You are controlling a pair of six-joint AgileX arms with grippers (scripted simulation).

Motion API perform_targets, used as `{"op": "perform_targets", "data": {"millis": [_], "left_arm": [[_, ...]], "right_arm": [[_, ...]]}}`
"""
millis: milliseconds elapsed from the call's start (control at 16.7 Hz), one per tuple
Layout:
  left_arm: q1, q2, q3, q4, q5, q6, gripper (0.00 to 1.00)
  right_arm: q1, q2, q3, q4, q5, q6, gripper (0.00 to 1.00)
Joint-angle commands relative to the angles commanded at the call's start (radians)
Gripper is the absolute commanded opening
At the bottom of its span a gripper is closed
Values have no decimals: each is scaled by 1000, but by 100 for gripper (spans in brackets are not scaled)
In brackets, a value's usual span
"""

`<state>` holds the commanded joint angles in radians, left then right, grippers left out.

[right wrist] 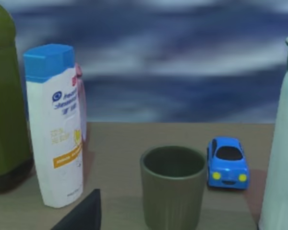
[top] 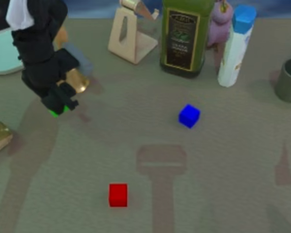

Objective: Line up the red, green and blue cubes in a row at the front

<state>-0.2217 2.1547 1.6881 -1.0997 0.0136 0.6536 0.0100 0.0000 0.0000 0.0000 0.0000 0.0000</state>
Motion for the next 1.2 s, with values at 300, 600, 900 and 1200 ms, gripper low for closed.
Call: {"op": "perform_targets", "data": {"millis": [300, 600, 900, 1200], "left_arm": [[5, -24, 39, -53, -1, -2, 0], [-71, -43, 16, -49, -1, 7, 0], [-352, -123, -76, -46, -2, 22, 0], [-617, -208, -165, -38, -4, 37, 0]], "right_arm": [[0, 0, 0, 0, 0, 0, 100], [0, 0, 0, 0, 0, 0, 100], [0, 0, 0, 0, 0, 0, 100], [0, 0, 0, 0, 0, 0, 100]]}}
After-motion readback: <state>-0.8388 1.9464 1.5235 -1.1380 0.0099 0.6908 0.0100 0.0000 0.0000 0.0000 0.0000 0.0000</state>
